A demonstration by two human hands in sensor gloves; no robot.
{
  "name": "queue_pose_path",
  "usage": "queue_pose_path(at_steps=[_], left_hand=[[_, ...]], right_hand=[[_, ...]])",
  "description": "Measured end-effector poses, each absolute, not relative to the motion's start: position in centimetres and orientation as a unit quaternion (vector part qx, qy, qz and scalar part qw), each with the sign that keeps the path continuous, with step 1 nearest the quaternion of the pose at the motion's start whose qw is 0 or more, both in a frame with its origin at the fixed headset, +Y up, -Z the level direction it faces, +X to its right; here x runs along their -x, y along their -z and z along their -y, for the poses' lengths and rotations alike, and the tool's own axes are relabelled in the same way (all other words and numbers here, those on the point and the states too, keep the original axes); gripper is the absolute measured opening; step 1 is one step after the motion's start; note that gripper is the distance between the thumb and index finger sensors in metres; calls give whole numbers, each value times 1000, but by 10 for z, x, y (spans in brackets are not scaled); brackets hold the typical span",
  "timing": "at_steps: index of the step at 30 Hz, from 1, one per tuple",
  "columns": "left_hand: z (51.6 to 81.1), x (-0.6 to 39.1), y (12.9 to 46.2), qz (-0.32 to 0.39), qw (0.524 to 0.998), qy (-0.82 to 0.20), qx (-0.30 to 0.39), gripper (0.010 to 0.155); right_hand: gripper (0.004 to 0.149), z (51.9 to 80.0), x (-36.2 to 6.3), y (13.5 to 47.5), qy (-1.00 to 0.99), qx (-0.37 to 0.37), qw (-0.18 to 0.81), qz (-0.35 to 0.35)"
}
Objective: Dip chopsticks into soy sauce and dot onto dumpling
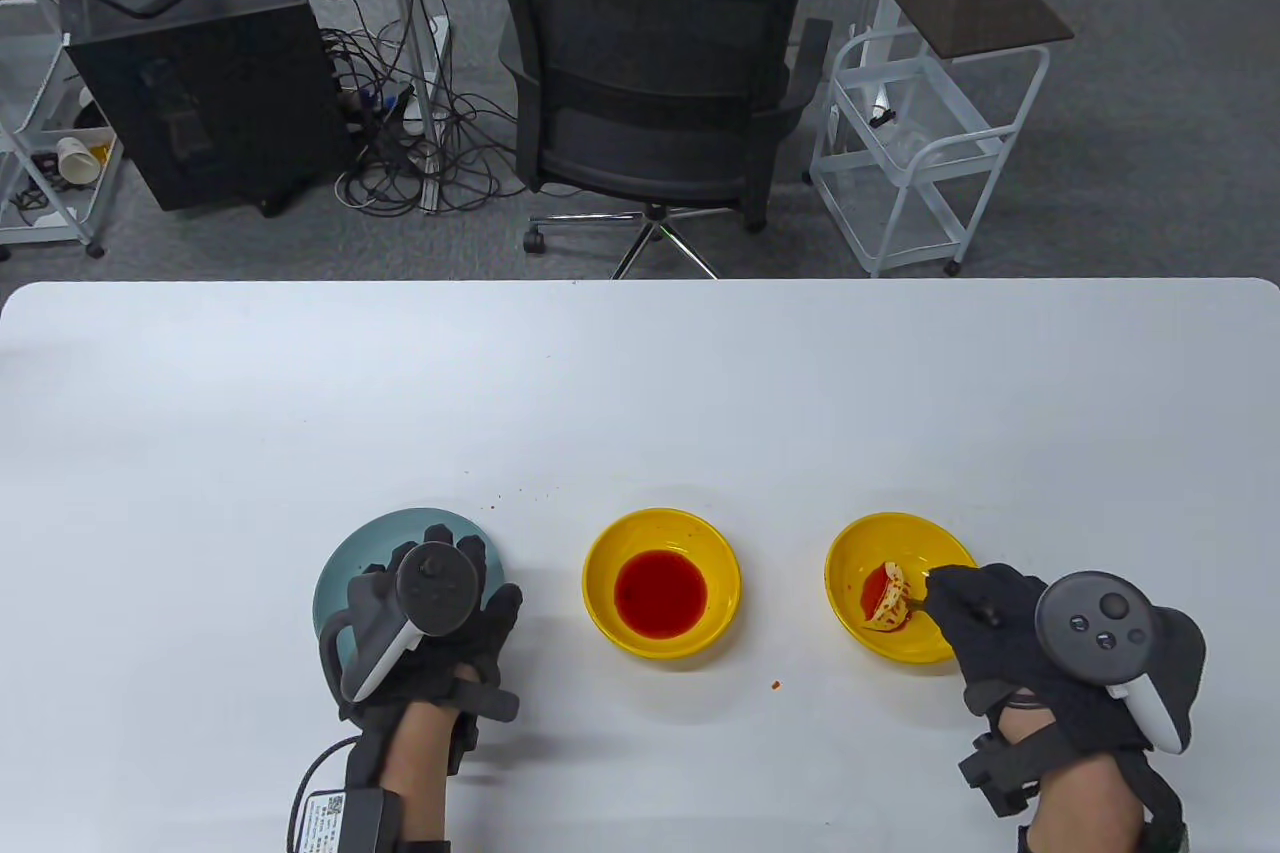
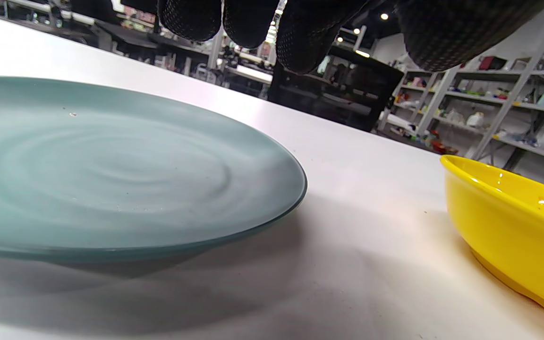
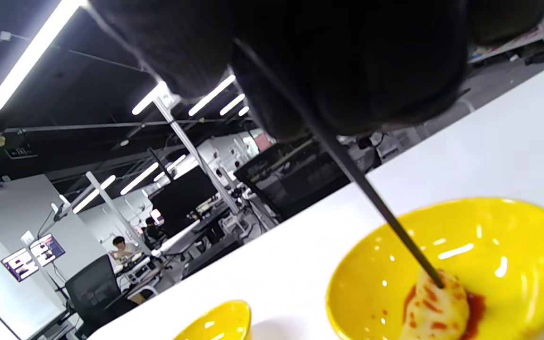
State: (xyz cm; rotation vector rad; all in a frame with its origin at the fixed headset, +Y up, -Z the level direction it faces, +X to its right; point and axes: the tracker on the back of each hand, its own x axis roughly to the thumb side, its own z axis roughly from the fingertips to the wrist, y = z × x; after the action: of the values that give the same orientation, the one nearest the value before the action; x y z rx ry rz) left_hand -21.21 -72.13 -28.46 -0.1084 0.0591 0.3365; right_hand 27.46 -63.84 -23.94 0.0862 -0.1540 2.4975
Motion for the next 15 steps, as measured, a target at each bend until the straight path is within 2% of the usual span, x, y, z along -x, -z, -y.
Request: queue_pose_path(at_steps=[8, 15], left_hand=[[721, 212, 285, -28, 984, -166, 53, 76], [721, 212, 285, -28, 985, -165, 51, 76]], right_hand=[[51, 622, -265, 228, -909, -107, 362, 176], [48, 616, -227, 219, -885, -208, 332, 253]])
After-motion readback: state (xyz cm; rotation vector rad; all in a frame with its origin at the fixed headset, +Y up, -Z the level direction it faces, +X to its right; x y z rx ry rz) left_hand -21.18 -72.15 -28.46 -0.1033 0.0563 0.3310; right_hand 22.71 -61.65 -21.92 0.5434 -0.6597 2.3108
